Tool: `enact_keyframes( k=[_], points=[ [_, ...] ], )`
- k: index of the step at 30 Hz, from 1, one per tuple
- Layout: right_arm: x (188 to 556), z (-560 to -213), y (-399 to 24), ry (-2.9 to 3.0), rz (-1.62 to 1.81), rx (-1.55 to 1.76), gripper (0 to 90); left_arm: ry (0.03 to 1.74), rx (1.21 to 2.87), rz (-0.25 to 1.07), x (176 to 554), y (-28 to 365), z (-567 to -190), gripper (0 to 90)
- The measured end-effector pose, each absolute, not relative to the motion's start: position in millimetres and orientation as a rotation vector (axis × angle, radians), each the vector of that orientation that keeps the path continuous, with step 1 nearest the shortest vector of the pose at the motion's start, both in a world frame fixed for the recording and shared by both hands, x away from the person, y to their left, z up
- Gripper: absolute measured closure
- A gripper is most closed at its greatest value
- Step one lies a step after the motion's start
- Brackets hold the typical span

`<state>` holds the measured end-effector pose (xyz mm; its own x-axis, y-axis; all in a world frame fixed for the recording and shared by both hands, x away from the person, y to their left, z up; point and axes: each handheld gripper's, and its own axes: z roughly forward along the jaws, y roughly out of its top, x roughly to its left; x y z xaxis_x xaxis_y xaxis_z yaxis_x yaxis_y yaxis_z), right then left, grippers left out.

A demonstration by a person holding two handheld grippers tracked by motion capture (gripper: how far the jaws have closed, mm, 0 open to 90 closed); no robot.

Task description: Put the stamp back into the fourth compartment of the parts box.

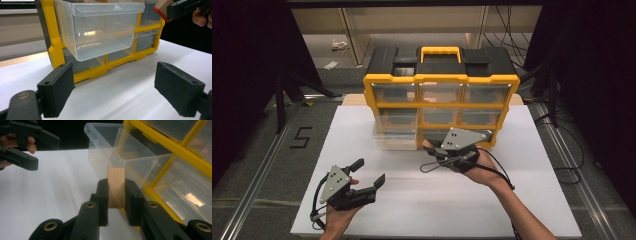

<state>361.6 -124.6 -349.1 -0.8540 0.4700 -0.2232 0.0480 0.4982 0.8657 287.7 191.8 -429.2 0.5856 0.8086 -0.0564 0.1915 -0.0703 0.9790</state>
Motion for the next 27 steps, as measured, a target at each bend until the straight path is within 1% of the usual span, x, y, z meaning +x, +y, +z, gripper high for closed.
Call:
enact_keyframes(
  k=[27],
  points=[
    [377,-332,-121,2.225,1.421,0.461,75.8,0.853,1.591,0.629,287,191,-429,15.8]
  ],
)
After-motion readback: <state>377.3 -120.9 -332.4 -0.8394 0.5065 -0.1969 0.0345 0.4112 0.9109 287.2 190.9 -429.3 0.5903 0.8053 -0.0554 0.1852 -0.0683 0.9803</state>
